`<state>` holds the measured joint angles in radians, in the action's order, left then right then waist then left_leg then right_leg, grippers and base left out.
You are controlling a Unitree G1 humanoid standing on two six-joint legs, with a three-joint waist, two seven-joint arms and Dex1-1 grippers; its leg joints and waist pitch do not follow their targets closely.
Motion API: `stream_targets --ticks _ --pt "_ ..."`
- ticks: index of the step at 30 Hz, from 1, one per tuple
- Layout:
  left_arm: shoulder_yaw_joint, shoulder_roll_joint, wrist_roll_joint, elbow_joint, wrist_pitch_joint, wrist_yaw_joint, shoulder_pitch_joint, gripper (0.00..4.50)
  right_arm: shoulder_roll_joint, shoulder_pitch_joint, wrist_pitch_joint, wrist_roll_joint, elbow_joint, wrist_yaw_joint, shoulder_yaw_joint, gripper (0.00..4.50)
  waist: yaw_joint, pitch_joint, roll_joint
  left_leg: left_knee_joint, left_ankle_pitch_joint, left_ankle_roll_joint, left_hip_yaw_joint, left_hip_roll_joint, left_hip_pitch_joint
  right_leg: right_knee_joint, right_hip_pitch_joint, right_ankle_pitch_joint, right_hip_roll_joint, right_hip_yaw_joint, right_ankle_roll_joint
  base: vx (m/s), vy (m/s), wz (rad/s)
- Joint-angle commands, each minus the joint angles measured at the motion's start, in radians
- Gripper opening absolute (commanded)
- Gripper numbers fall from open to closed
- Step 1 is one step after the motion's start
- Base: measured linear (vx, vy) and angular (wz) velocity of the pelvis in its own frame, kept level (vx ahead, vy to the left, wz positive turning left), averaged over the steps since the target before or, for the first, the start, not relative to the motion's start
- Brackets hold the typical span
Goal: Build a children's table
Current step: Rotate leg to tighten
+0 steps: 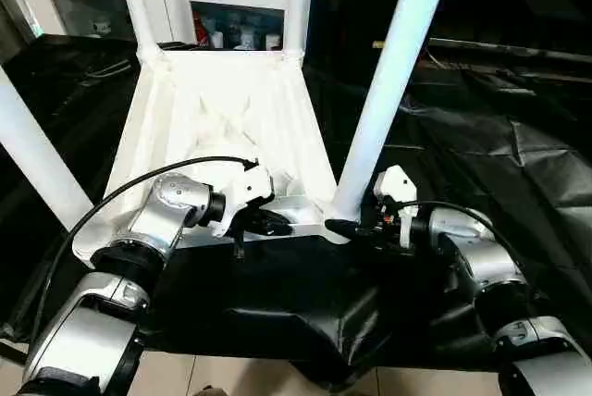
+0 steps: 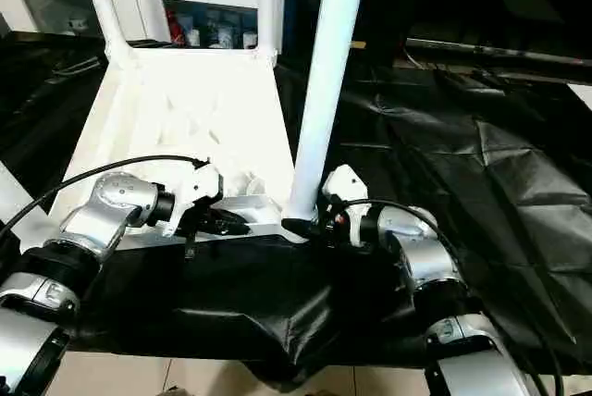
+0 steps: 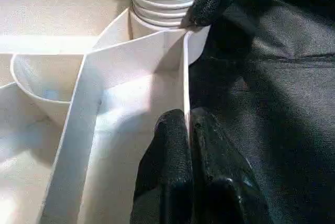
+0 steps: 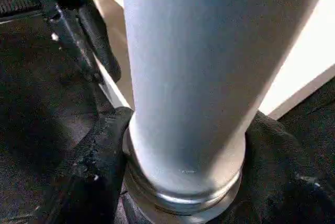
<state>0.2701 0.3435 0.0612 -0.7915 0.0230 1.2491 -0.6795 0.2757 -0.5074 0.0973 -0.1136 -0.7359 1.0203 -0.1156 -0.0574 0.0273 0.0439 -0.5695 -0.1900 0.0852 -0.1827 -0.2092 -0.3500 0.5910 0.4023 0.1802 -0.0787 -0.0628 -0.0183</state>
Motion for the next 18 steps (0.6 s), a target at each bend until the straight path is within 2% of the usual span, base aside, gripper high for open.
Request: stream_targets --ticks 1,3,6,7,8,9,10,11,14,17,18 --pt "0.024 -0.038 0.038 -0.049 -0.022 -0.094 0.022 0.00 -0.034 0.005 -0.003 0.009 -0.008 -0.106 0.025 2.73 0.003 -0.044 -0.002 0.063 -0.183 -0.060 -0.001 -0.027 0.002 -0.056 -0.050 0.149 -0.058 0.041 -0.233 0.000 0.000 0.00" --pt "0.012 -0.074 0.046 -0.061 -0.039 -0.183 0.018 0.00 -0.074 0.007 -0.013 0.023 -0.035 -0.241 0.047 2.73 0.009 -0.036 0.000 0.068 -0.256 -0.023 0.002 -0.023 0.007 -0.075 -0.042 0.312 -0.060 0.043 -0.190 0.000 0.000 0.00" --pt "-0.005 -0.182 0.055 -0.072 -0.099 -0.368 0.008 0.00 -0.181 -0.001 -0.042 0.022 -0.083 -0.537 0.109 2.73 0.015 -0.034 -0.001 0.073 -0.298 0.002 0.007 -0.023 0.011 -0.088 -0.031 0.433 -0.061 0.044 -0.145 0.000 0.000 0.00" --pt "-0.005 -0.185 0.055 -0.073 -0.101 -0.374 0.008 0.00 -0.185 -0.001 -0.043 0.021 -0.084 -0.545 0.111 2.73 0.016 -0.034 -0.001 0.072 -0.308 0.004 0.007 -0.022 0.013 -0.091 -0.028 0.452 -0.060 0.043 -0.135 0.000 0.000 0.00" --pt "-0.011 -0.231 0.059 -0.082 -0.122 -0.448 0.002 0.00 -0.228 -0.010 -0.057 0.009 -0.098 -0.634 0.135 2.73 0.019 -0.034 0.000 0.072 -0.313 0.002 0.007 -0.019 0.012 -0.094 -0.029 0.465 -0.058 0.043 -0.123 0.000 0.000 0.00" --pt "-0.014 -0.262 0.060 -0.087 -0.135 -0.489 -0.001 0.00 -0.255 -0.017 -0.073 0.003 -0.109 -0.684 0.146 2.73 0.018 -0.035 0.000 0.071 -0.314 -0.001 0.006 -0.020 0.016 -0.095 -0.024 0.455 -0.057 0.044 -0.123 0.000 0.000 0.00" --pt "-0.011 -0.313 0.068 -0.093 -0.144 -0.556 -0.003 0.00 -0.298 -0.032 -0.076 0.020 -0.123 -0.764 0.141 2.72 0.019 -0.036 -0.002 0.070 -0.311 -0.006 0.006 -0.018 0.014 -0.093 -0.025 0.441 -0.056 0.043 -0.123 0.000 0.000 0.00" --pt "-0.006 -0.330 0.073 -0.090 -0.149 -0.574 -0.003 0.00 -0.308 -0.041 -0.071 0.053 -0.128 -0.788 0.115 2.72 0.021 -0.035 -0.006 0.072 -0.309 -0.006 0.006 -0.019 0.012 -0.094 -0.024 0.435 -0.056 0.044 -0.123 0.000 0.000 0.00" --pt "0.008 -0.344 0.088 -0.082 -0.149 -0.583 0.001 0.00 -0.314 -0.052 -0.043 0.118 -0.134 -0.811 0.067 2.72 0.021 -0.039 -0.002 0.071 -0.302 -0.019 0.006 -0.014 0.004 -0.095 -0.029 0.427 -0.055 0.039 -0.101 0.000 0.000 0.00" --pt "0.011 -0.336 0.093 -0.077 -0.134 -0.562 0.003 0.00 -0.327 -0.052 0.011 0.081 -0.127 -0.752 0.092 2.72 0.021 -0.041 -0.002 0.071 -0.300 -0.034 0.007 -0.015 0.001 -0.094 -0.030 0.414 -0.057 0.038 -0.099 0.000 0.000 0.00" --pt "0.012 -0.326 0.095 -0.074 -0.125 -0.547 0.006 0.00 -0.325 -0.050 0.015 0.068 -0.119 -0.733 0.102 3.07 0.021 -0.040 -0.001 0.072 -0.296 -0.040 0.007 -0.016 -0.001 -0.093 -0.031 0.404 -0.057 0.038 -0.102 0.000 0.000 0.00"
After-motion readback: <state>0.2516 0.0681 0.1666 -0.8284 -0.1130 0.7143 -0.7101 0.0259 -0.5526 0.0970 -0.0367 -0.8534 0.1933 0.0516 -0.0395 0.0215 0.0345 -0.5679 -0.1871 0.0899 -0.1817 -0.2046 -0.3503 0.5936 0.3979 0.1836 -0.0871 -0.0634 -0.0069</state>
